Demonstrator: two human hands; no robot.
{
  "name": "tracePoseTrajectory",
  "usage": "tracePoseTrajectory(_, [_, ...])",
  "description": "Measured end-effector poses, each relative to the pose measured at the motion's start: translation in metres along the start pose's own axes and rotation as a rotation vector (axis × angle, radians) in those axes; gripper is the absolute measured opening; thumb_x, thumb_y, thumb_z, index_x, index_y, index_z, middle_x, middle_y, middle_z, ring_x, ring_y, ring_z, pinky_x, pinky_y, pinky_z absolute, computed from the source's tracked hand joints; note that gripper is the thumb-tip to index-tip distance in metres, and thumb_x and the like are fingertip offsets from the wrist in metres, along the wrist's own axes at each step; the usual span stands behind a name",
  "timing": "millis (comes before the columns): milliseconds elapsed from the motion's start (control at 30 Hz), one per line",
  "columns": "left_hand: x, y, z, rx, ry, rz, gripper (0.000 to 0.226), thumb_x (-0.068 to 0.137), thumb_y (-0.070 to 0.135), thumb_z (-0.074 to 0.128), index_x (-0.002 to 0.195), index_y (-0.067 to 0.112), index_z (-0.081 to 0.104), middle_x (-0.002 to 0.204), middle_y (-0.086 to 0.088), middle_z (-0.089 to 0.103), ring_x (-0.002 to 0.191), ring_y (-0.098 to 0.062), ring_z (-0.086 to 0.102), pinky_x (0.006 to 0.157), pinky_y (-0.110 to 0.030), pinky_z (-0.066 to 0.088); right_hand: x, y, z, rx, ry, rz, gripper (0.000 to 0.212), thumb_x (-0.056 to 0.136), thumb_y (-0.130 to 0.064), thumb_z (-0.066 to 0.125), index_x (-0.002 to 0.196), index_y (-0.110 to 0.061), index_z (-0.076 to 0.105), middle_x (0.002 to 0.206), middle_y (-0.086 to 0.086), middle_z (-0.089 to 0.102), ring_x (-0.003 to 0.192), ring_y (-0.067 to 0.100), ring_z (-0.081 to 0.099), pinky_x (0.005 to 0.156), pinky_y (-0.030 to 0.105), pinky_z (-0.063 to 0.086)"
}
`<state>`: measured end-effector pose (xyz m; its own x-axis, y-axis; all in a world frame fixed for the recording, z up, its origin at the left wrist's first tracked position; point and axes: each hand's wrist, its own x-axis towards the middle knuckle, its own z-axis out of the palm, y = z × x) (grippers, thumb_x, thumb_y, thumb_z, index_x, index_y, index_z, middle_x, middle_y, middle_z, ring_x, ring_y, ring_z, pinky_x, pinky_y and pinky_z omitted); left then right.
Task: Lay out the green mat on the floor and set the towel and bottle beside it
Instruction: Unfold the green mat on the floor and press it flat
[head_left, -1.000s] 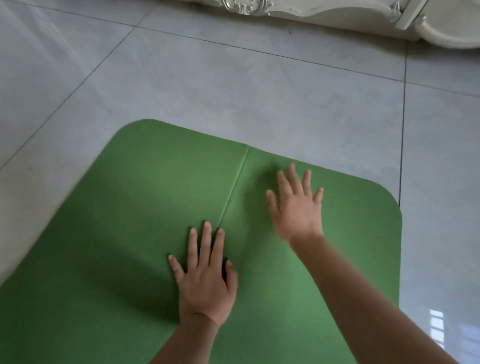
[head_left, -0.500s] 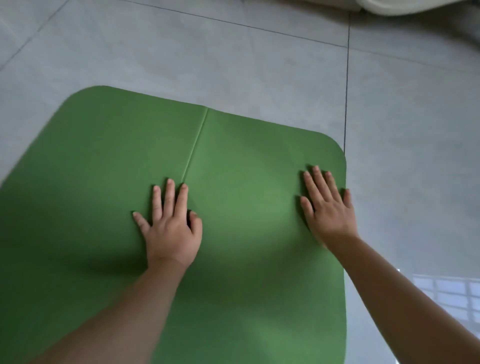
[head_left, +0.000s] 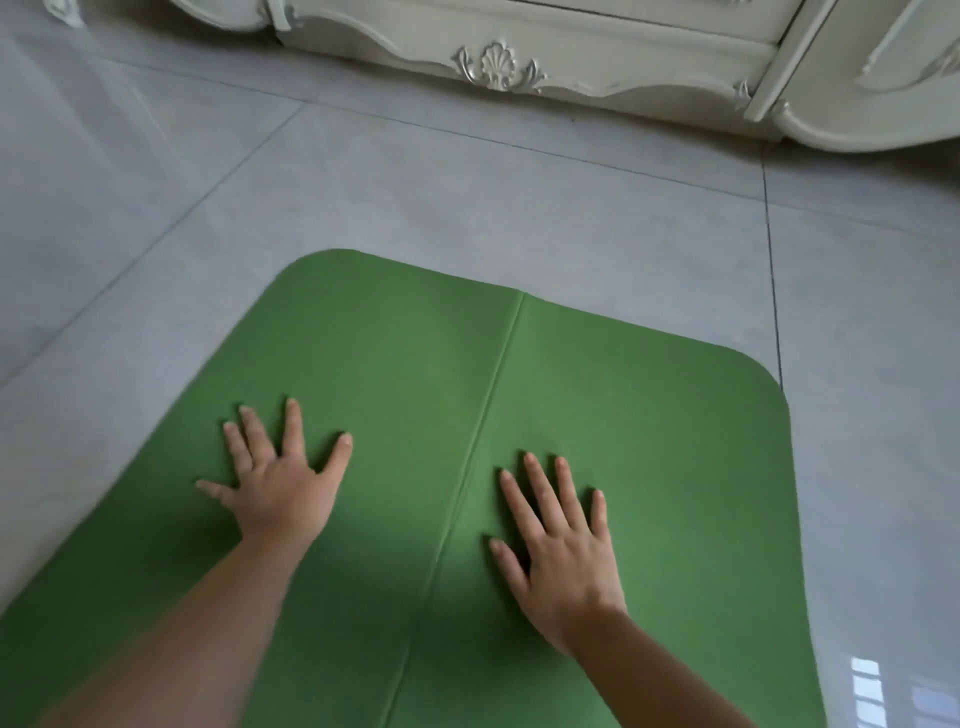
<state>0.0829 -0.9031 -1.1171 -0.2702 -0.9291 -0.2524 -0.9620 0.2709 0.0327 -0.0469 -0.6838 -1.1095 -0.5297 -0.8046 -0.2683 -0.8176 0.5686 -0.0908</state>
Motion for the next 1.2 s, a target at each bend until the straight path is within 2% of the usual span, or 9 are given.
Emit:
tracePoseTrajectory(100, [0.007, -0.009, 0.001, -0.012, 0.026, 0.011, 0.07, 0.089, 0.065, 0.012, 0.149, 0.034, -0.006, 0.158, -0.005, -0.014, 0.145, -0.027, -0.012, 0.108, -0.067, 0.007, 0.058, -0.03, -0.009, 0.071, -0.023, -0.065, 0.06, 0.091, -0.057, 0.002, 0.136, -0.032, -0.028, 0.146, -0.008, -0.032, 0.132, 0.021, -0.035, 0.108, 0.046, -0.018])
tracePoseTrajectory(233, [0.009, -0.01, 0.006, -0.064, 0.043, 0.017, 0.065, 0.093, 0.054, 0.02, 0.149, 0.032, -0.003, 0.158, -0.005, -0.014, 0.145, -0.027, -0.016, 0.109, -0.065, 0.003, 0.132, -0.123, -0.037, 0.212, 0.038, -0.251, 0.058, 0.099, -0.043, 0.016, 0.149, -0.026, -0.008, 0.152, -0.01, -0.021, 0.139, 0.02, -0.026, 0.113, 0.049, -0.01])
tracePoseTrajectory(333, [0.013, -0.012, 0.011, -0.011, -0.003, 0.007, 0.077, 0.092, 0.053, 0.026, 0.147, 0.022, -0.018, 0.157, -0.004, -0.02, 0.143, -0.028, -0.021, 0.109, -0.064, 0.003, 0.17, -0.186, -0.045, 0.267, -0.024, -0.368, 0.056, 0.1, -0.038, 0.019, 0.15, -0.024, -0.001, 0.158, -0.007, -0.011, 0.145, 0.022, -0.016, 0.115, 0.05, -0.005])
tracePoseTrajectory(467, [0.013, -0.01, 0.011, -0.032, 0.0, 0.0, 0.064, 0.093, 0.049, 0.015, 0.148, 0.03, -0.012, 0.155, -0.004, -0.025, 0.143, -0.027, -0.023, 0.111, -0.062, 0.001, 0.204, -0.151, -0.034, 0.026, -0.066, -0.437, 0.057, 0.097, -0.049, 0.016, 0.148, -0.035, -0.008, 0.155, -0.016, -0.017, 0.144, 0.013, -0.018, 0.115, 0.046, -0.008])
tracePoseTrajectory(633, [0.01, -0.01, 0.007, -0.057, -0.037, 0.023, 0.061, 0.091, 0.049, 0.008, 0.147, 0.035, -0.013, 0.143, -0.004, -0.04, 0.134, -0.027, -0.035, 0.111, -0.061, -0.004, 0.208, -0.016, -0.043, 0.004, 0.018, -0.047, 0.061, 0.085, -0.06, -0.002, 0.142, -0.045, -0.018, 0.152, -0.016, -0.023, 0.14, 0.009, -0.021, 0.115, 0.045, -0.005])
tracePoseTrajectory(800, [0.01, -0.01, 0.008, -0.07, -0.024, 0.025, 0.061, 0.09, 0.05, 0.003, 0.146, 0.034, -0.015, 0.141, -0.004, -0.042, 0.132, -0.029, -0.038, 0.11, -0.061, -0.005, 0.209, -0.027, -0.056, 0.058, -0.008, 0.319, 0.065, 0.094, -0.053, 0.012, 0.151, -0.025, -0.005, 0.155, -0.002, -0.023, 0.144, 0.03, -0.016, 0.114, 0.059, 0.003])
tracePoseTrajectory(933, [0.009, -0.005, -0.005, -0.113, -0.007, 0.021, 0.069, 0.082, 0.046, 0.007, 0.147, 0.03, 0.022, 0.156, -0.008, -0.003, 0.143, -0.034, -0.006, 0.108, -0.065, 0.011, 0.246, -0.135, -0.063, 0.081, 0.075, -0.025, 0.066, 0.095, -0.054, 0.01, 0.147, -0.023, -0.013, 0.147, 0.0, -0.034, 0.142, 0.031, -0.022, 0.111, 0.055, -0.007])
tracePoseTrajectory(1100, [0.012, -0.005, -0.014, -0.036, -0.014, 0.055, 0.067, 0.073, 0.028, 0.02, 0.124, 0.015, 0.061, 0.142, -0.019, 0.042, 0.13, -0.043, 0.04, 0.088, -0.071, 0.035, 0.268, -0.237, -0.056, 0.167, -0.11, -0.427, 0.056, 0.1, -0.04, 0.021, 0.151, -0.028, 0.0, 0.157, -0.01, -0.014, 0.145, 0.018, -0.013, 0.114, 0.052, -0.006])
tracePoseTrajectory(1200, [0.011, -0.005, -0.008, -0.068, -0.029, 0.037, 0.067, 0.082, 0.042, 0.015, 0.144, 0.027, 0.036, 0.156, -0.011, 0.01, 0.143, -0.036, 0.004, 0.105, -0.068, 0.016, 0.28, -0.192, -0.044, 0.025, -0.013, -0.374, 0.06, 0.096, -0.055, 0.013, 0.148, -0.034, -0.009, 0.155, -0.013, -0.018, 0.145, 0.017, -0.015, 0.114, 0.052, -0.005])
